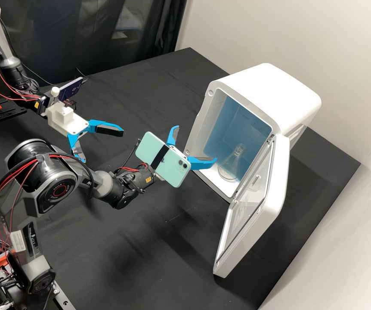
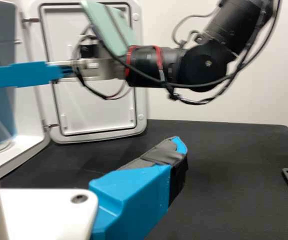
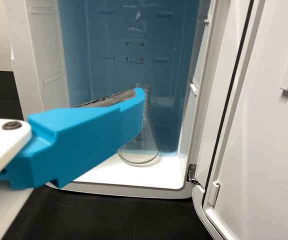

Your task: Take the flask out of the incubator

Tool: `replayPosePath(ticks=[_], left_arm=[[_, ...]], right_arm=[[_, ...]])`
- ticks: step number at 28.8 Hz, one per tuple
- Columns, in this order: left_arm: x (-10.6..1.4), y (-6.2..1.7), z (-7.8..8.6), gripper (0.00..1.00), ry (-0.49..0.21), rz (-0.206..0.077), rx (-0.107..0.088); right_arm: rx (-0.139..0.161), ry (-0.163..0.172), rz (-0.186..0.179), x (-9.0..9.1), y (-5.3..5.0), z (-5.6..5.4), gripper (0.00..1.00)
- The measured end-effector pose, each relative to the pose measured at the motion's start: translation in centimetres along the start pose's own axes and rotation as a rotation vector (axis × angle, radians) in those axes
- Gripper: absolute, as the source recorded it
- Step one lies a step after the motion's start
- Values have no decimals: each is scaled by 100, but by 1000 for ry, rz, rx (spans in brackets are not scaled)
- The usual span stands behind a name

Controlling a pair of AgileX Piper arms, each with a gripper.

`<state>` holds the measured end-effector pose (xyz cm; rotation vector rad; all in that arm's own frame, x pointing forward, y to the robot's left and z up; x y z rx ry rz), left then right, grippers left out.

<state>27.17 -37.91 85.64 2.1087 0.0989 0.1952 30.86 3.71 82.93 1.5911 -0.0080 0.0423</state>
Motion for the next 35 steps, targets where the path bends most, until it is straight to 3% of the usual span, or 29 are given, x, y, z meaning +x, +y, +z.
replayPosePath(ticks=[5,13,16,22,28,35], left_arm=[[-89,24,-102,100,18,33,7],[-119,20,-153,100,23,31,9],[-129,23,-158,100,9,33,18],[-167,22,-224,100,24,36,5],[-186,29,-282,100,39,36,-10],[-215,50,-384,100,64,39,-7]], right_arm=[[0,0,0,0,0,0,100],[0,0,0,0,0,0,100],[0,0,0,0,0,0,100],[6,-8,-6,14,-39,21,100],[14,-22,-29,82,-142,52,100],[3,-42,-34,169,-209,95,100]])
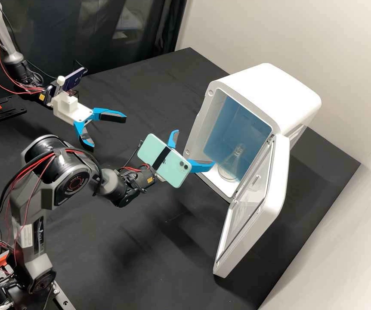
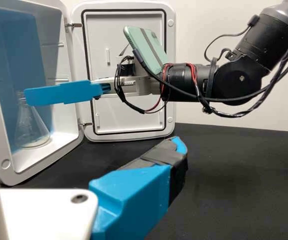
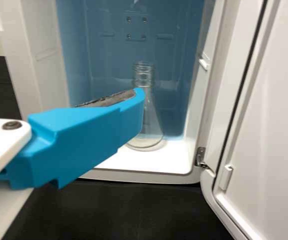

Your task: Take the flask out of the incubator

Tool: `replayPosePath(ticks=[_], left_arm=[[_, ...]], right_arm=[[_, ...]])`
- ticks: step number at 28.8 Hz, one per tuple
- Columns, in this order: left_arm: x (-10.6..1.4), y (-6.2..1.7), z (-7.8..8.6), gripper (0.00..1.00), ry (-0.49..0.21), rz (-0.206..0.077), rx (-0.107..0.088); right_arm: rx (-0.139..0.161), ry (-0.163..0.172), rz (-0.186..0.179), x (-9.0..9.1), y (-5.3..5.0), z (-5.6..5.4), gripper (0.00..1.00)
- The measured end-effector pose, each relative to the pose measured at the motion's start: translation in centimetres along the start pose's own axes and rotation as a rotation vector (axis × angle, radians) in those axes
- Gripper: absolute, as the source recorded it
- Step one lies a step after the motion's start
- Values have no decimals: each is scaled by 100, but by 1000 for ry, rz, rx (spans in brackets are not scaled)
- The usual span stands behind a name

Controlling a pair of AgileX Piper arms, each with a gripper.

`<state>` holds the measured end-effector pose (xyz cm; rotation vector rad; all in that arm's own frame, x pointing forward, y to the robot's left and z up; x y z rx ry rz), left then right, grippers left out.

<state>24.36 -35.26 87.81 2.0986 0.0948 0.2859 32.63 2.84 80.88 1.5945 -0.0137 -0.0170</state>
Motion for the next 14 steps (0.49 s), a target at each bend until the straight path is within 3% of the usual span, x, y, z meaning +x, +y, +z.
replayPosePath(ticks=[7,11,14], left_arm=[[-15,18,-57,100,10,6,8],[-14,13,-58,100,10,5,7],[-14,13,-58,100,10,5,7]], right_arm=[[-54,12,2,169,-44,-19,100],[-48,-23,12,292,-74,43,100],[-53,-49,-1,366,-90,109,100]])
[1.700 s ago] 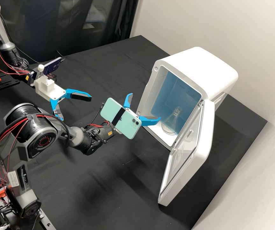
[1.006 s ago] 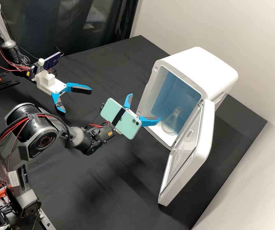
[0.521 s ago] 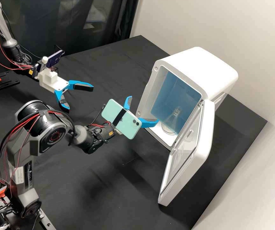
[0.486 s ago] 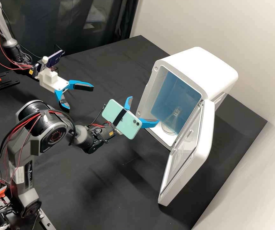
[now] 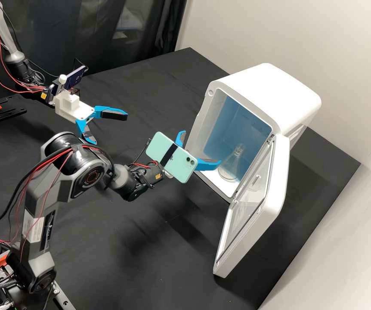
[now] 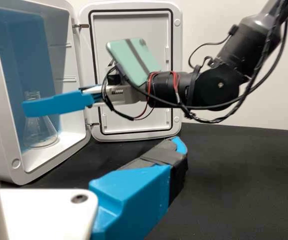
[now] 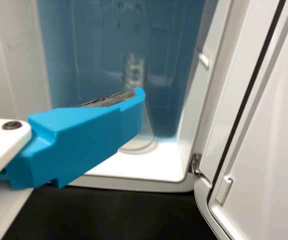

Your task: Take the flask out of the incubator

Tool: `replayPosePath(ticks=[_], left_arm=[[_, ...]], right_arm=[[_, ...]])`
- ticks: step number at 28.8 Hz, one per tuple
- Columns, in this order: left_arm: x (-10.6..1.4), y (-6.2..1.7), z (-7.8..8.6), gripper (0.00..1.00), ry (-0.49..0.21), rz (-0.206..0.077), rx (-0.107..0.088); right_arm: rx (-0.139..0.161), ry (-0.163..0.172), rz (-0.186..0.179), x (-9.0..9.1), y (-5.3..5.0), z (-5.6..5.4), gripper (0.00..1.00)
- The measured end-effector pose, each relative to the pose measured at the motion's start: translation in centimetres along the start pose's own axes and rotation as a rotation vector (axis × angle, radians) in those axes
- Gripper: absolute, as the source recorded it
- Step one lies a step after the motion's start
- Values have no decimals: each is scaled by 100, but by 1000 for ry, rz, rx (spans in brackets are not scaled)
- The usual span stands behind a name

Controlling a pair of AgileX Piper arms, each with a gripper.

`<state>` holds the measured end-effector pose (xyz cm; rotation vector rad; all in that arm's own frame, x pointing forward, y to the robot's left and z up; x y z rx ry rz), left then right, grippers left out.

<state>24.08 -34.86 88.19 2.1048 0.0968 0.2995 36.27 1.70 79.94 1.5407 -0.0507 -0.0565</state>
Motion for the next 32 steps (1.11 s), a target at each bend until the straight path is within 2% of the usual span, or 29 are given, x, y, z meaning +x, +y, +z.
replayPosePath(ticks=[3,6,17,25,28,32], left_arm=[[0,2,1,100,-1,2,0],[5,-20,-6,100,1,-7,-3],[7,-30,-9,100,2,-10,-4],[8,-32,-4,100,0,-11,-4],[8,-32,-4,100,0,-11,-4],[8,-32,-4,100,0,-11,-4]], right_arm=[[1,-33,-10,56,-3,89,100],[2,-50,-7,85,17,144,100],[5,-86,7,180,49,285,100],[6,-87,8,208,68,277,100],[11,-92,-5,207,33,257,100],[21,-92,-35,206,-41,172,100]])
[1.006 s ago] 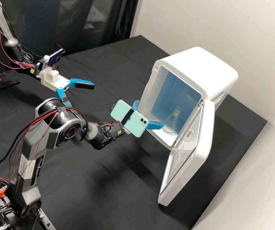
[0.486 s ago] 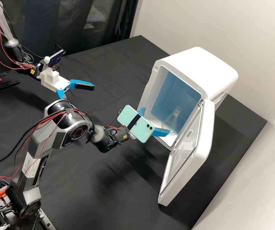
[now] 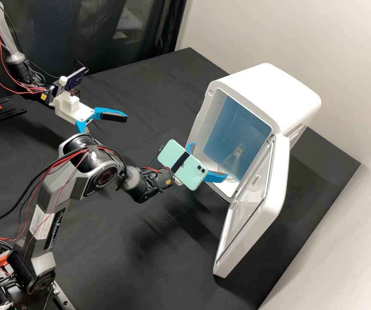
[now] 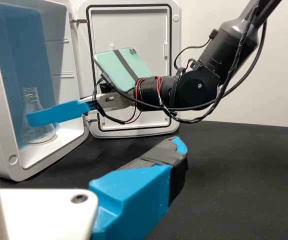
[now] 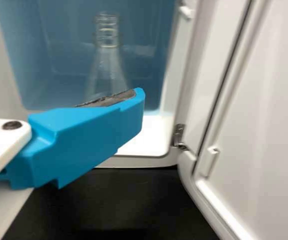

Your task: Take the flask out of the incubator

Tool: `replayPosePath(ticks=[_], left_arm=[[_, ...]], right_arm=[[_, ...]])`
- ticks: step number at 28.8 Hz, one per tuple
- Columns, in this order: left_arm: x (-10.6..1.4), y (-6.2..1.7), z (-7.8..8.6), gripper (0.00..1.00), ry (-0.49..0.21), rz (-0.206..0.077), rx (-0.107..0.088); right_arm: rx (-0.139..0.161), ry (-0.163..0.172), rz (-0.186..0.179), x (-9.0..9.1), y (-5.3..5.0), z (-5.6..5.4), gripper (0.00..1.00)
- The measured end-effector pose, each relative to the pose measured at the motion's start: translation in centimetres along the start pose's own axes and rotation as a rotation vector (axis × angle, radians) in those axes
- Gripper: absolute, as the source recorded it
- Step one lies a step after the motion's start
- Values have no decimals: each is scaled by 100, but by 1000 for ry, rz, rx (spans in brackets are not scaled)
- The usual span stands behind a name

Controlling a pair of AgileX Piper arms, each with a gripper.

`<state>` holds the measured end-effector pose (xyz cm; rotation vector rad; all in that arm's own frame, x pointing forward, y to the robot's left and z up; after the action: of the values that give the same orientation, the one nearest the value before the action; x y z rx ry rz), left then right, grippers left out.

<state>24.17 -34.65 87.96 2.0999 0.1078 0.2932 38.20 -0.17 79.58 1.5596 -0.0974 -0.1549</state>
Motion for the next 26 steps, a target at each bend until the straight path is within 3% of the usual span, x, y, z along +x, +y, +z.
replayPosePath(ticks=[4,9,14,18,26], left_arm=[[0,0,0,100,0,0,0],[0,0,1,100,-1,0,0],[0,0,1,100,-1,0,0],[0,-1,2,100,-2,-1,1],[4,-20,-4,100,-1,-8,-1]], right_arm=[[-4,19,6,31,-32,-135,100],[-9,24,7,89,-84,-229,100],[-22,-16,-27,189,-209,-172,100],[-9,-43,-41,233,-246,-135,100],[-2,-67,-19,280,-160,-40,100]])
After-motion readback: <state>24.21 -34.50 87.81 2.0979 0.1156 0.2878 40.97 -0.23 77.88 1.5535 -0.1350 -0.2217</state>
